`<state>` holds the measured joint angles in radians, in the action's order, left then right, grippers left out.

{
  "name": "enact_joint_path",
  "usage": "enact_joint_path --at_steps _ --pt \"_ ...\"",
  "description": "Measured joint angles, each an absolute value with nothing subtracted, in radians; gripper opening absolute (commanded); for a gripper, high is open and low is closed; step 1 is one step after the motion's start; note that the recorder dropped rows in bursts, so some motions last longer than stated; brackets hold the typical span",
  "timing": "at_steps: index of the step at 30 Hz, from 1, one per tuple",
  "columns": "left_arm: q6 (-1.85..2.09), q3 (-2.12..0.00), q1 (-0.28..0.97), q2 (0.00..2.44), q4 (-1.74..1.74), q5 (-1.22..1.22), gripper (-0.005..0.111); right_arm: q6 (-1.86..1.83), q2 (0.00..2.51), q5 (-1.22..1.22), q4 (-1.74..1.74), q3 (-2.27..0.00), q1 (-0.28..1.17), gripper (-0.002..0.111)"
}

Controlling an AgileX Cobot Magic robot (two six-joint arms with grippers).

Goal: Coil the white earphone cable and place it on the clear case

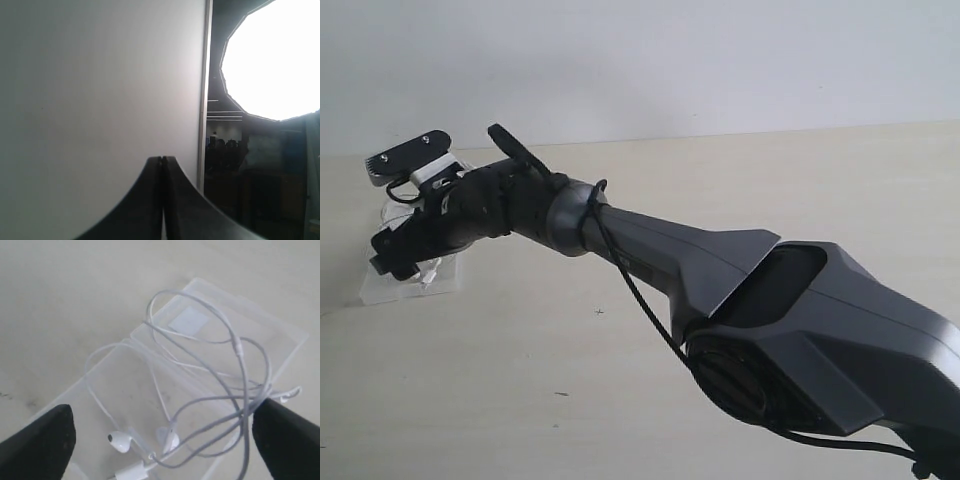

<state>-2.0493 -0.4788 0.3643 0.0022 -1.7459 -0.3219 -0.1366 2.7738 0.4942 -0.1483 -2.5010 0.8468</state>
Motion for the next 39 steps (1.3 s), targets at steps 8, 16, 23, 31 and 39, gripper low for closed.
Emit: enact_joint_path --at_steps 8,16,23,31,39 --pt "-2.049 -0.479 0.364 0.002 -1.746 -0.322 0.000 -0.086 2.774 0.581 -0.024 -2.501 0.847 0.091" --pt "-2.049 -0.479 0.364 0.002 -1.746 -0.322 0.000 -0.080 2.751 0.630 0.018 -2.501 0.847 0.091" --pt "-2.049 -0.479 0.364 0.002 -1.746 -0.322 0.000 -0.074 2.723 0.722 0.062 -2.501 0.847 0.091" --pt "-2.049 -0.479 0.364 0.002 -1.746 -0.324 0.000 0.044 2.700 0.848 0.198 -2.501 0.847 0.091" --pt "-2.045 -0.479 0.364 0.002 -1.746 -0.313 0.000 0.086 2.659 1.016 0.212 -2.501 0.847 0.068"
